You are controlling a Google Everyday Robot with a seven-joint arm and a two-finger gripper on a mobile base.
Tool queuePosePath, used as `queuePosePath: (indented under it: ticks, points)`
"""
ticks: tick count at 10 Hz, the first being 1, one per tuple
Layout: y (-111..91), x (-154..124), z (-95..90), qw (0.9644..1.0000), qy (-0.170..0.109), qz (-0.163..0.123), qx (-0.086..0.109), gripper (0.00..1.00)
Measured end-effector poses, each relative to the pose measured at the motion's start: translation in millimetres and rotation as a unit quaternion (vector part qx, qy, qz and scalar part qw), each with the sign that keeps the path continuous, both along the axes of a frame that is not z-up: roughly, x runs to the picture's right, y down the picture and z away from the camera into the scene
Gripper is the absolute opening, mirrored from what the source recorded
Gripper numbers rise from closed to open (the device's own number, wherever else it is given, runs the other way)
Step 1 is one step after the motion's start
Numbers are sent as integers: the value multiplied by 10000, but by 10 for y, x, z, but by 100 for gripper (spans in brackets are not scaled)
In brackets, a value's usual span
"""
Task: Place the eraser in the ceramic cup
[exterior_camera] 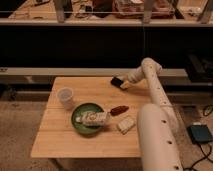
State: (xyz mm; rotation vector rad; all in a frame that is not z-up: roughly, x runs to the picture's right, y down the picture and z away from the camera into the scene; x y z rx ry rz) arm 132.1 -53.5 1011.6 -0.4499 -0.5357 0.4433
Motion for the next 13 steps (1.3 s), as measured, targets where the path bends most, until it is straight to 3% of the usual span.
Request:
queuePosePath:
  ticks: [1,3,4,6,8,9,11,13]
  points:
    - [-108,-138,-156,9994,-266,-128,165,12]
    - [-276,-391,-527,9949,-803,-373,477,12]
    - [-331,-542,-765,9905,-1119,-502,619,12]
    - [-359,-803,-1272,9784,-1684,-818,873,12]
    - [-254,-1050,-1715,9641,-2175,-1142,1008,12]
    - [-114,-1236,-1996,9524,-2487,-1415,1050,12]
    - [75,-1517,-2274,9372,-2806,-1778,1068,12]
    - [246,-1824,-2406,9249,-2995,-2094,1049,12]
